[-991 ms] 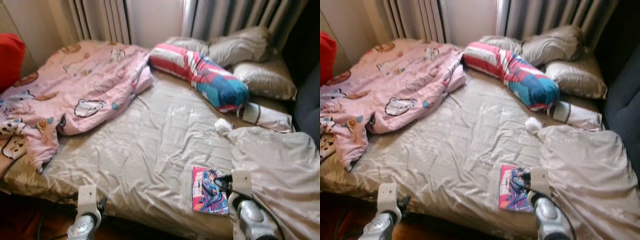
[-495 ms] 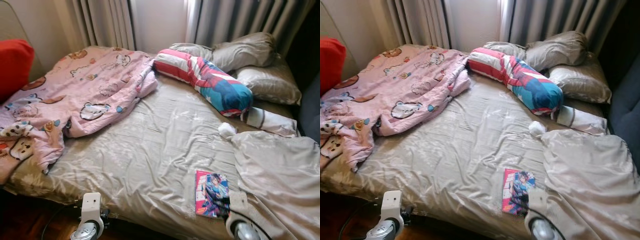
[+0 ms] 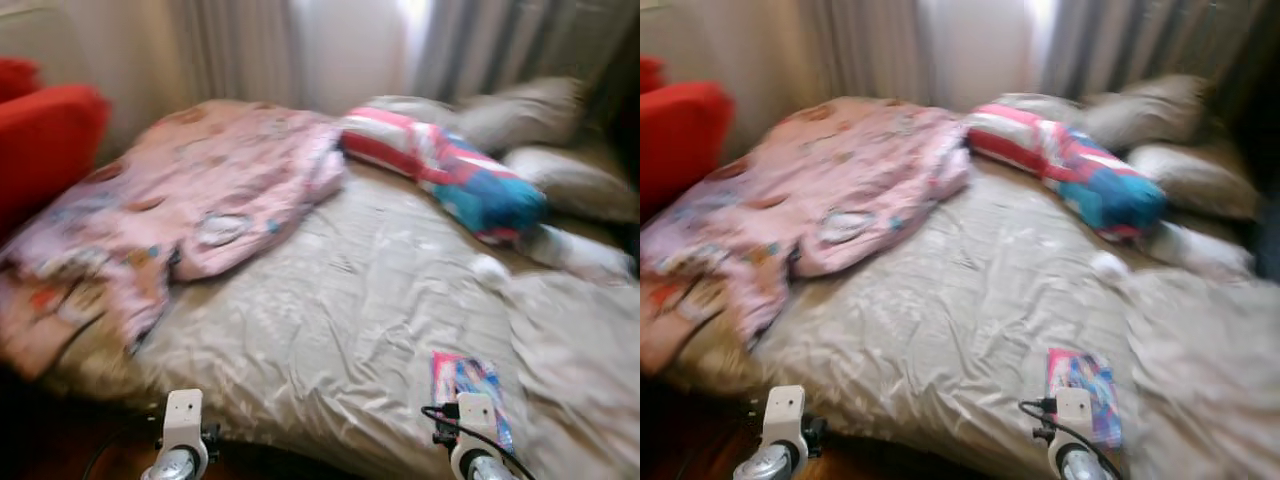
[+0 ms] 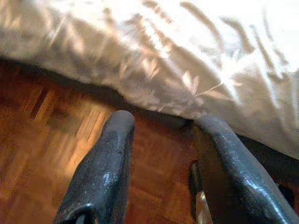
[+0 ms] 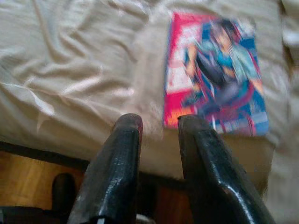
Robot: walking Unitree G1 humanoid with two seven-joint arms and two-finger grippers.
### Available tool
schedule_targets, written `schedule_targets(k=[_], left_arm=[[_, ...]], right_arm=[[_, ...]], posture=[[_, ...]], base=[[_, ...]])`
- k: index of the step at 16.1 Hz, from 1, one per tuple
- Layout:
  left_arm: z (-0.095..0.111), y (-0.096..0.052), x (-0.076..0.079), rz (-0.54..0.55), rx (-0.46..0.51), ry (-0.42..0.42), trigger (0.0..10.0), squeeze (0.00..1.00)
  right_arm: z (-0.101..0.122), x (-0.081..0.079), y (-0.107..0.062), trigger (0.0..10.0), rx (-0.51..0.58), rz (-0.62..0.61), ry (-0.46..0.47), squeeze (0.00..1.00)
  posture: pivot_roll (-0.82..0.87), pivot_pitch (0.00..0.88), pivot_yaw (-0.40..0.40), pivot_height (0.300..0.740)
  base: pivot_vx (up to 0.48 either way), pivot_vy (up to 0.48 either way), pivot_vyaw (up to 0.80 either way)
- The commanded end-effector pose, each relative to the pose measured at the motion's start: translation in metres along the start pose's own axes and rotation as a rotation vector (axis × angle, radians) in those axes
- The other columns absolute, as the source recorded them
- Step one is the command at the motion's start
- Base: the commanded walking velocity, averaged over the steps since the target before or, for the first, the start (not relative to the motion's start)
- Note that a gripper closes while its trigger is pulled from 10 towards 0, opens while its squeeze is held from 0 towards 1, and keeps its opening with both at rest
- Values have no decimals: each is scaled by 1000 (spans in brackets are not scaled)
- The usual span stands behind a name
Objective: Clean up the room
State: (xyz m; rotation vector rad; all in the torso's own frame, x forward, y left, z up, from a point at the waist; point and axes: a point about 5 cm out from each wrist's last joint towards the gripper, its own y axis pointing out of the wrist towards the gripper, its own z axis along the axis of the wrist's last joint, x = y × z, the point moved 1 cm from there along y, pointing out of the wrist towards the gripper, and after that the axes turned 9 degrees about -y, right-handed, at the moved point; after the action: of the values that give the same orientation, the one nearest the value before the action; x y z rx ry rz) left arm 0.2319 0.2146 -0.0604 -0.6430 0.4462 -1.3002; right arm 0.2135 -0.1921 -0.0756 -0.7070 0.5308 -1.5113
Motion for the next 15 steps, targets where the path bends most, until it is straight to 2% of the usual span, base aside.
schedule_targets(k=[1, 15], left_arm=[[-6, -1, 3, -1, -30, 6, 10000, 0], [-12, -3, 0, 3, -44, 13, 10000, 0]], right_arm=[[-5, 3, -1, 10000, -17, -11, 17, 0], [-11, 2, -3, 10000, -31, -23, 53, 0]], posture=[[95, 35, -33, 740], [88, 37, -19, 740]], base=[[0, 401, 0], [0, 411, 0]])
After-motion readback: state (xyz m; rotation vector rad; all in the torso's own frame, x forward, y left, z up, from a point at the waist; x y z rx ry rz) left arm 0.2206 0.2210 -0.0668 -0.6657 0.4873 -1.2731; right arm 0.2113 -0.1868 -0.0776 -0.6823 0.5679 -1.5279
